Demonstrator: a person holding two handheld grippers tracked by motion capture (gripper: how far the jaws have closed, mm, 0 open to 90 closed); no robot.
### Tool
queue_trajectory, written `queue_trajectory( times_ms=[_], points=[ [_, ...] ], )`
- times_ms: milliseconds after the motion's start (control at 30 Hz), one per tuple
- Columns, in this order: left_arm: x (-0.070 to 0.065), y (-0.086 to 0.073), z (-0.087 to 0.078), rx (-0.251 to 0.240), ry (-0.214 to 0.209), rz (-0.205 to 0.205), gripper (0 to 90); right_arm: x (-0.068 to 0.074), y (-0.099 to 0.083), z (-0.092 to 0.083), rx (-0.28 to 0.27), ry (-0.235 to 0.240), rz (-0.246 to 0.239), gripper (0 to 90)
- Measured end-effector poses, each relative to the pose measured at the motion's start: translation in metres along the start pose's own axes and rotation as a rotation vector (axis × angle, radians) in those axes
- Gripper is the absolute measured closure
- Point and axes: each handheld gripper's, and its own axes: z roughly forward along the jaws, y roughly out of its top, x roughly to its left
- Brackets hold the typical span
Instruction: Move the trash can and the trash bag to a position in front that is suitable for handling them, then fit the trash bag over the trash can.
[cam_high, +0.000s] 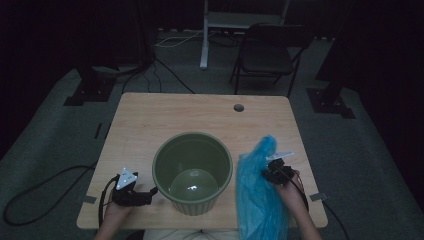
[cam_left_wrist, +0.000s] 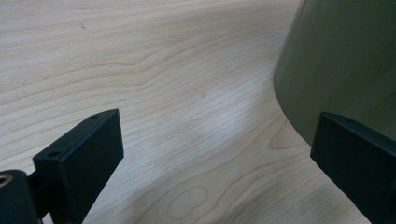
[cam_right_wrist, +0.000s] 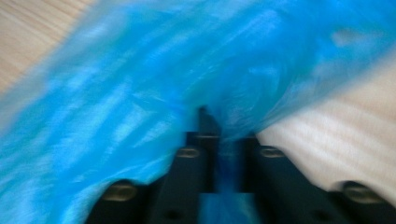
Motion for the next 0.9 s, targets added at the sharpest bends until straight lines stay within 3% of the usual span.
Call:
queue_trajectory(
  times_ms=[100,167,300,600,633,733,900],
  points=[
    [-0.001,0.001,0.002,0.0,-0.004,0.007,3.1,-0.012,-0.007,-0.004,-0.007,0.079,0.066,89.9],
    [-0.002,0.003,0.003,0.0,-0.007,0.008,3.1,-0.015,-0.011,-0.007,-0.002,0.069,0.064,90.0],
    [-0.004,0.004,0.009,0.011,-0.014,0.019,3.1,-0.021,-0.017,-0.011,-0.017,0.095,0.105,90.0],
    [-0.011,0.013,0.016,0.028,-0.025,0.058,3.1,-0.032,-0.027,-0.027,-0.081,0.112,0.156,90.0],
    [-0.012,0.015,0.018,0.033,-0.022,0.071,3.1,-0.036,-0.029,-0.035,-0.112,0.111,0.172,89.9],
    [-0.012,0.016,0.018,0.026,-0.022,0.062,3.1,-0.037,-0.03,-0.038,-0.123,0.111,0.176,90.0],
    [-0.014,0.018,0.02,0.029,-0.023,0.07,3.1,-0.044,-0.028,-0.065,-0.219,0.118,0.2,90.0]
  ],
)
